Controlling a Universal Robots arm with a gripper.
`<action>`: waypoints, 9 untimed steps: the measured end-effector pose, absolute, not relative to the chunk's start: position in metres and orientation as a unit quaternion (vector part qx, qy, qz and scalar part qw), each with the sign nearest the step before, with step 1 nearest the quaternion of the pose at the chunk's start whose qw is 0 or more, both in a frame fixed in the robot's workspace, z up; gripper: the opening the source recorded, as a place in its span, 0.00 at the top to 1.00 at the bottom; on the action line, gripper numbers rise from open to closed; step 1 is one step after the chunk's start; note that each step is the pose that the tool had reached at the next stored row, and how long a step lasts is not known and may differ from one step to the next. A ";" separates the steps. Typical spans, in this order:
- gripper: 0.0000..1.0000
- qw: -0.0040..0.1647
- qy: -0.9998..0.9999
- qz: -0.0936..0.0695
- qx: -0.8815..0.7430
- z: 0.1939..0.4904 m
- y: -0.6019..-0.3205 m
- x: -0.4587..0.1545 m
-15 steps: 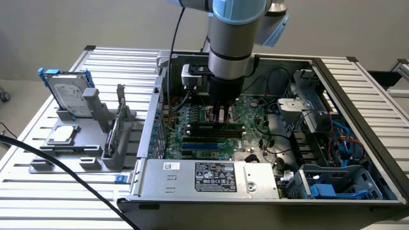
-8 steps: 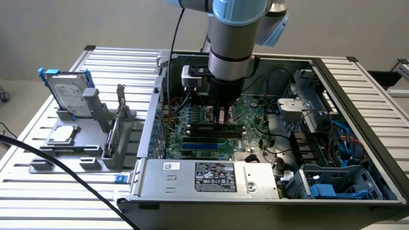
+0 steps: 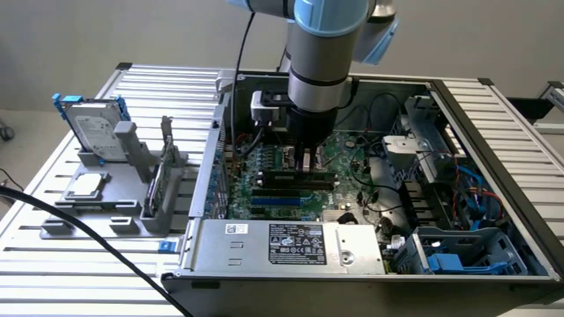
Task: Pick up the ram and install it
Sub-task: 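Insert the ram into the slot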
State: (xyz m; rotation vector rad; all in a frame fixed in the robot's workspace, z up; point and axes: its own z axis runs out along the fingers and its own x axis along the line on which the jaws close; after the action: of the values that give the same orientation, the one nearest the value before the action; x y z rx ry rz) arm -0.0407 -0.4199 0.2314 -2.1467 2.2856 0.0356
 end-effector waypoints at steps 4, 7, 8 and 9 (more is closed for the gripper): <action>0.86 0.003 0.729 0.011 -0.685 0.229 -0.420 -0.041; 0.86 0.003 0.729 0.011 -0.685 0.228 -0.420 -0.041; 0.86 0.003 0.729 0.011 -0.685 0.228 -0.420 -0.041; 0.86 0.003 0.729 0.011 -0.685 0.227 -0.420 -0.041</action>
State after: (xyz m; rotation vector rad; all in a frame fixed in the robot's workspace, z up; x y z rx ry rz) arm -0.0406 -0.4199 0.2275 -2.1469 2.2858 0.0355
